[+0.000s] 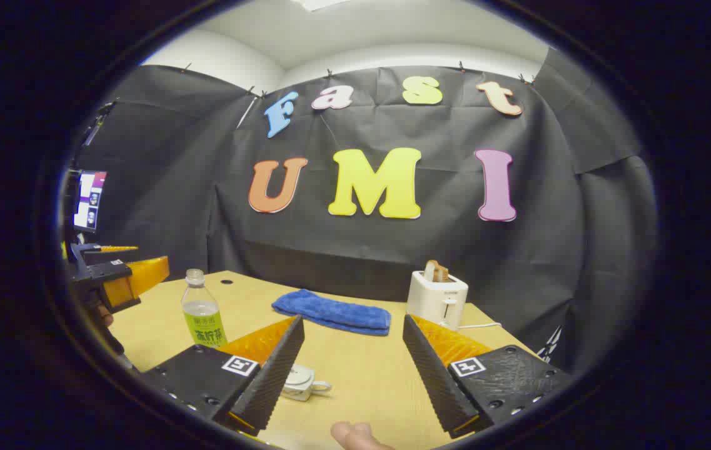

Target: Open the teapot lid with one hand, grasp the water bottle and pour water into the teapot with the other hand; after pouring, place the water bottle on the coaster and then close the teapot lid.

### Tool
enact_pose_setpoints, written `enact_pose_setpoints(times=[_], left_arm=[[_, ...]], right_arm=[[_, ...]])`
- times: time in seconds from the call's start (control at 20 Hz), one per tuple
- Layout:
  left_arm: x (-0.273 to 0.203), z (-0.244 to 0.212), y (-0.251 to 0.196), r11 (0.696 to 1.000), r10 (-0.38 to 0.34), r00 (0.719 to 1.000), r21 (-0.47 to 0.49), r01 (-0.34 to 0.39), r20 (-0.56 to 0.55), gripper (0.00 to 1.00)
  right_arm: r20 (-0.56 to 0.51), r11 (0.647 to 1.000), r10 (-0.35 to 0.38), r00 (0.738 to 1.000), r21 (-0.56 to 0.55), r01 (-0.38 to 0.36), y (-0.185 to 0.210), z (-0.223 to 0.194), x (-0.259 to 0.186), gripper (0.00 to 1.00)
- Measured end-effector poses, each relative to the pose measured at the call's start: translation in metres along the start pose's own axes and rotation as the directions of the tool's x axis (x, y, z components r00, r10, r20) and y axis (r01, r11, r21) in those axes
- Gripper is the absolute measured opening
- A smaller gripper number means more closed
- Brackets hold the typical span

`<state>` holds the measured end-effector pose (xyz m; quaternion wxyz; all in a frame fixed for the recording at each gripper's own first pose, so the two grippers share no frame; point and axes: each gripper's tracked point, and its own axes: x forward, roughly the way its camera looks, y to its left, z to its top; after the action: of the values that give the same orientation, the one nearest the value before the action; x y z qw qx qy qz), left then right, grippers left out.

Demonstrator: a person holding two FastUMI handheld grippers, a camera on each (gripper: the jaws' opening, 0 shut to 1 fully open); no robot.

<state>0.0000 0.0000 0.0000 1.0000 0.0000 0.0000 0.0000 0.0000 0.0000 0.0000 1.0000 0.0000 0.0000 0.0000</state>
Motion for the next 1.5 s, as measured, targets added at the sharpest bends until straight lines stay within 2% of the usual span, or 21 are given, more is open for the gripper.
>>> enact_pose_setpoints(times=[0.15, 0.25, 0.4, 0.6, 0.75, 0.85, 1.0, 1.2, 1.35, 1.4, 1.45, 1.5], left_arm=[[0.002, -0.009, 0.015, 0.999, 0.03, 0.999, -0.009, -0.031, -0.012, 0.97], [-0.009, -0.019, 0.011, 1.0, -0.011, 0.999, -0.011, 0.011, -0.033, 0.97], [-0.021, -0.019, 0.014, 0.999, -0.042, 0.998, -0.022, 0.041, -0.049, 0.96], [-0.031, -0.007, 0.013, 0.995, -0.097, 0.995, -0.006, 0.097, -0.004, 0.96], [-0.034, -0.019, 0.008, 0.991, -0.127, 0.991, 0.034, 0.128, -0.033, 0.97], [-0.034, -0.023, 0.014, 0.992, -0.103, 0.994, 0.063, 0.106, -0.045, 0.97], [-0.033, -0.026, 0.011, 0.991, -0.118, 0.992, 0.058, 0.121, -0.048, 0.96], [-0.029, -0.034, 0.011, 0.99, -0.124, 0.99, 0.056, 0.128, -0.066, 0.97], [-0.026, -0.041, 0.011, 0.989, -0.126, 0.989, 0.064, 0.131, -0.078, 0.97], [-0.025, -0.043, 0.011, 0.989, -0.128, 0.988, 0.066, 0.133, -0.082, 0.97], [-0.024, -0.045, 0.011, 0.989, -0.126, 0.988, 0.068, 0.132, -0.088, 0.97], [-0.023, -0.048, 0.012, 0.989, -0.125, 0.988, 0.065, 0.131, -0.093, 0.97]], right_arm=[[-0.026, 1.0, -0.023, 0.999, -0.011, 0.022, 0.004, -0.012, -0.005, 0.95], [-0.012, 0.997, -0.08, 0.997, -0.009, 0.079, 0.0, -0.016, -0.017, 0.95], [-0.038, 0.996, -0.081, 0.996, 0.03, 0.082, 0.012, -0.027, -0.029, 0.97], [-0.049, 0.992, -0.11, 0.993, 0.053, 0.113, 0.017, -0.034, -0.035, 0.95], [-0.074, 0.992, -0.115, 0.991, 0.051, 0.119, 0.027, -0.054, -0.024, 0.95], [-0.094, 0.992, -0.102, 0.99, 0.06, 0.108, 0.035, -0.066, -0.01, 0.95], [-0.144, 0.993, -0.071, 0.987, 0.079, 0.083, 0.049, -0.083, 0.015, 0.95], [-0.177, 0.996, -0.065, 0.982, 0.047, 0.075, 0.061, -0.101, 0.042, 0.95], [-0.182, 0.996, -0.072, 0.981, 0.033, 0.08, 0.064, -0.108, 0.055, 0.9], [-0.183, 0.997, -0.066, 0.981, 0.028, 0.072, 0.068, -0.108, 0.056, 0.77], [-0.179, 0.998, -0.055, 0.982, 0.028, 0.061, 0.074, -0.109, 0.059, 0.76], [-0.175, 0.998, -0.057, 0.983, 0.027, 0.062, 0.075, -0.109, 0.06, 0.69]])
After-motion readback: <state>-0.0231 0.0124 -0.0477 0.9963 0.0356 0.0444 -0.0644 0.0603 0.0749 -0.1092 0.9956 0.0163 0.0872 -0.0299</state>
